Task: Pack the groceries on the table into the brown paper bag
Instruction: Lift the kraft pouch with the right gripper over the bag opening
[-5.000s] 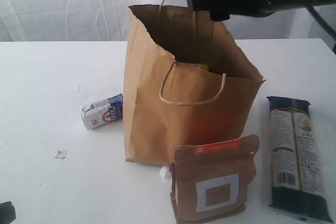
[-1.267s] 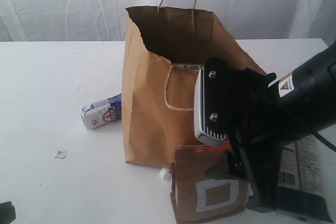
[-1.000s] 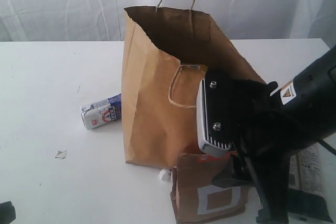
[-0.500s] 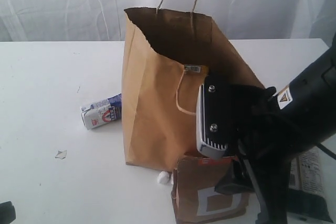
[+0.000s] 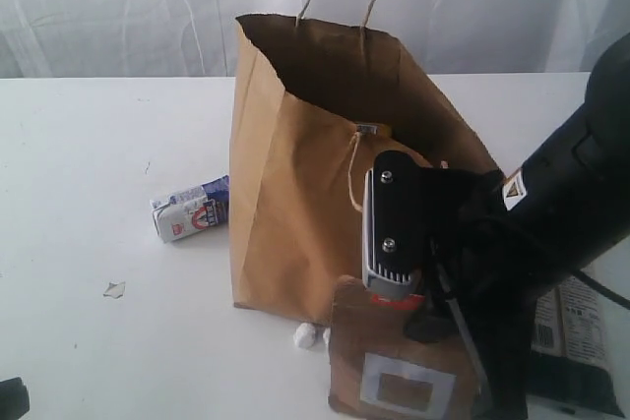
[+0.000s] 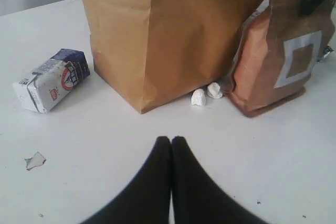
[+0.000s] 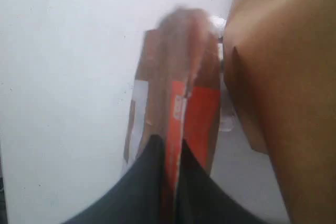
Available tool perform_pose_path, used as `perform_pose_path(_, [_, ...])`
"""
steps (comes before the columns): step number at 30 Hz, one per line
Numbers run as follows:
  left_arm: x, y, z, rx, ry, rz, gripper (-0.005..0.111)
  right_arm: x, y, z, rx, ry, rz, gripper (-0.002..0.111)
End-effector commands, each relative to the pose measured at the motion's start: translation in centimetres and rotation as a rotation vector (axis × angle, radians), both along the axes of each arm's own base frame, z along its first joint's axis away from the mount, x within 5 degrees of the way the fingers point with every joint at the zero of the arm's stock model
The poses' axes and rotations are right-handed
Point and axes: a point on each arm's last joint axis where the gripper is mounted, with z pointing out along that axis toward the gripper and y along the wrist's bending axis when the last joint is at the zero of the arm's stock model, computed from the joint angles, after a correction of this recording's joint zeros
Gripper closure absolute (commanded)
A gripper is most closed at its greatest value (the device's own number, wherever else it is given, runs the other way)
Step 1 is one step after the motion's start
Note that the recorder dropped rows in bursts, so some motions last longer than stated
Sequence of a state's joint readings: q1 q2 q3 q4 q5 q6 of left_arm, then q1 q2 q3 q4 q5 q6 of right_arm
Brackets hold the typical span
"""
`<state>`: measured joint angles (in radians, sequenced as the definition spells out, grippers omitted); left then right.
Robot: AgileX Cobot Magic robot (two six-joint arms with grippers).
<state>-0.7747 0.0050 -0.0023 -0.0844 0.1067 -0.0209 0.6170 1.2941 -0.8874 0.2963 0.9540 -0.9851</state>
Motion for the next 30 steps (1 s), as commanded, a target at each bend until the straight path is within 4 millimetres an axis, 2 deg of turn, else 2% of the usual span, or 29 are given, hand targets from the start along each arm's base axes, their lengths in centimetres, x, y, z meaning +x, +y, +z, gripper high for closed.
perform_pose_path(1, [0.0,0.0,0.0,-0.006,0.001,-0.006,0.107,-0.9,-0.3,1.5,0.042,-0.008,-0.010,0.108])
perform_pose_path(4, [0.0,0.0,0.0,-0.006,0.001,-0.006,0.107,-1.6,-0.5,4.5,0.144,-0.049,-0.084,0.108])
perform_pose_path(13, [0.0,0.0,0.0,-0.006,0.001,-0.006,0.107,-4.7,-0.9,12.5,0.482,-0.142,-0.078,0.108])
perform_pose_path(17, [0.0,0.0,0.0,-0.006,0.001,-0.006,0.107,-5.3,-1.1,15.9,0.609,-0.230,-0.072,0.108])
perform_pose_path(25, [0.0,0.0,0.0,-0.006,0.001,-0.006,0.107,-4.2,-1.3,19.6,0.772,-0.464,-0.140,0.108])
perform_pose_path(30, [0.0,0.0,0.0,-0.006,0.001,-0.006,0.107,-3.1,-1.8,20.6,0.803,-0.635,-0.197,0.108])
